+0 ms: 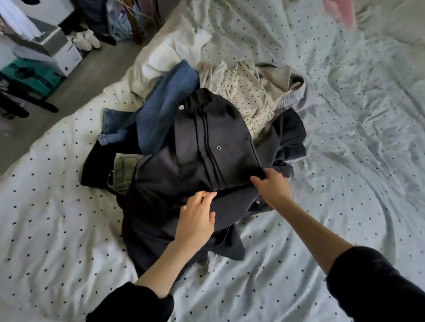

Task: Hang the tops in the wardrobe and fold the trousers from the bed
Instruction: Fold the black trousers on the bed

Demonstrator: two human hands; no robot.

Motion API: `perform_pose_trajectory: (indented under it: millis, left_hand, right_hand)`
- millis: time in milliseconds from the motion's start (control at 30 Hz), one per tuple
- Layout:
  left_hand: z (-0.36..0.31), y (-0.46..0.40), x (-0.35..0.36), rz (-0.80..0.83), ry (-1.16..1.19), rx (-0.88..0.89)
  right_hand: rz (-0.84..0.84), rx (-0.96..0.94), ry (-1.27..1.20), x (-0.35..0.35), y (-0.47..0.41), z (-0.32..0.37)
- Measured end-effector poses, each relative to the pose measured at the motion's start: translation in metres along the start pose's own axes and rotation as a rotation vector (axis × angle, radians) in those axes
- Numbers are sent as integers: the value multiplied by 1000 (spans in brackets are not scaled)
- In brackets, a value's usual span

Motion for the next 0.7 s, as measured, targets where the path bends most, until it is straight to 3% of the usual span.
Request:
perform_pose_trajectory:
  millis: [133, 267, 400, 500, 567, 700]
  left_hand:
    - [-5, 6, -31, -273, -31, -10]
    - [-6, -1, -53, -305, -129, -75]
    - [-29, -10, -78, -327, -103, 48]
    - [-49, -6, -70, -236, -31, 138]
    - [-66, 3, -46, -132, -55, 205]
    - [-67, 17, 29, 441, -136, 160]
  right_hand:
    - [-62, -38, -169, -13, -2, 12]
    - [-71, -211, -294, -36, 17, 36]
    - [-160, -370, -242, -72, 47, 47]
    - [-213, -372, -259, -87, 60, 29]
    - [-178, -275, -147, -85, 61, 1]
    - [106, -36, 131, -46, 56, -59]
Point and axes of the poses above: each hand's wrist, its own y-axis away from the middle knuckle, its own x-axis out of the palm, z = x × y, the point moved 9 cm from there along -y, towards the middle knuckle, and after that the axes turned 11 degrees about z, right-handed, at the moved point
